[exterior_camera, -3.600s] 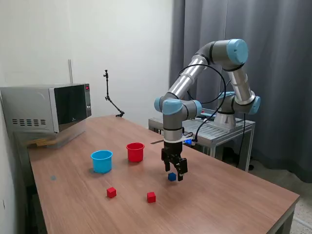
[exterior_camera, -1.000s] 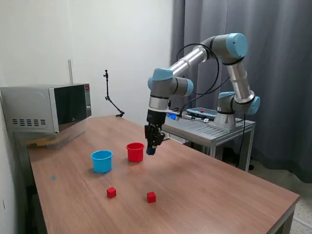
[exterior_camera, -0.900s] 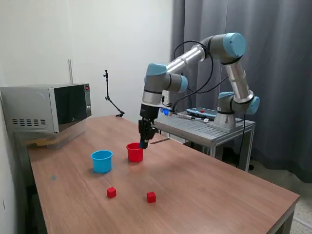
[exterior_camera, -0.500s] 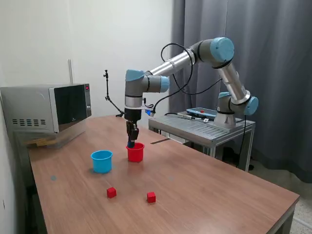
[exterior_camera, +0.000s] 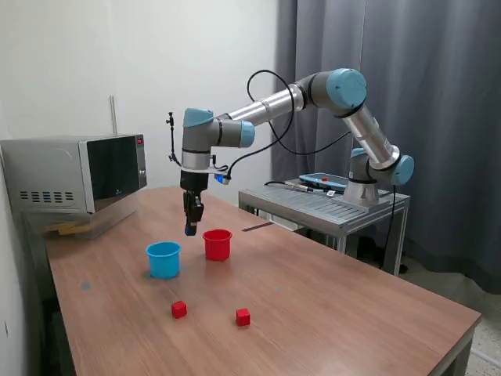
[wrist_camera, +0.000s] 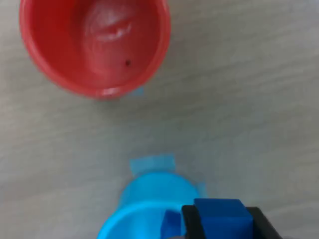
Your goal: Place red objects in the red bin, and blue objects in the blue bin.
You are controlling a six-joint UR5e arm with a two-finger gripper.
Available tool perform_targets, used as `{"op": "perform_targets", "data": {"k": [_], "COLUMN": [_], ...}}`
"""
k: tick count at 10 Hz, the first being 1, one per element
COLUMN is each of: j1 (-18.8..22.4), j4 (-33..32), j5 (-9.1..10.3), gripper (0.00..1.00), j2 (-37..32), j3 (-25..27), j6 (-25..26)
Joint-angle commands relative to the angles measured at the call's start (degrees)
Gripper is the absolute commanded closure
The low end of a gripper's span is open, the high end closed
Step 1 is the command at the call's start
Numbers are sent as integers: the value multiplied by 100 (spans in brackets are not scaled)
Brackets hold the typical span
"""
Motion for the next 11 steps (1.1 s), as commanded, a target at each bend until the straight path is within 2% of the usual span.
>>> {"op": "perform_targets", "data": {"k": [1,5,11], "j1": [-83,-189,-197], "j4": [-1,69,148], "j5": [2,11,11], "gripper": [100,100,100], "j2": [97,492,774], "j3": [-418,-725,-832], "j6": [-64,-143,-450]}}
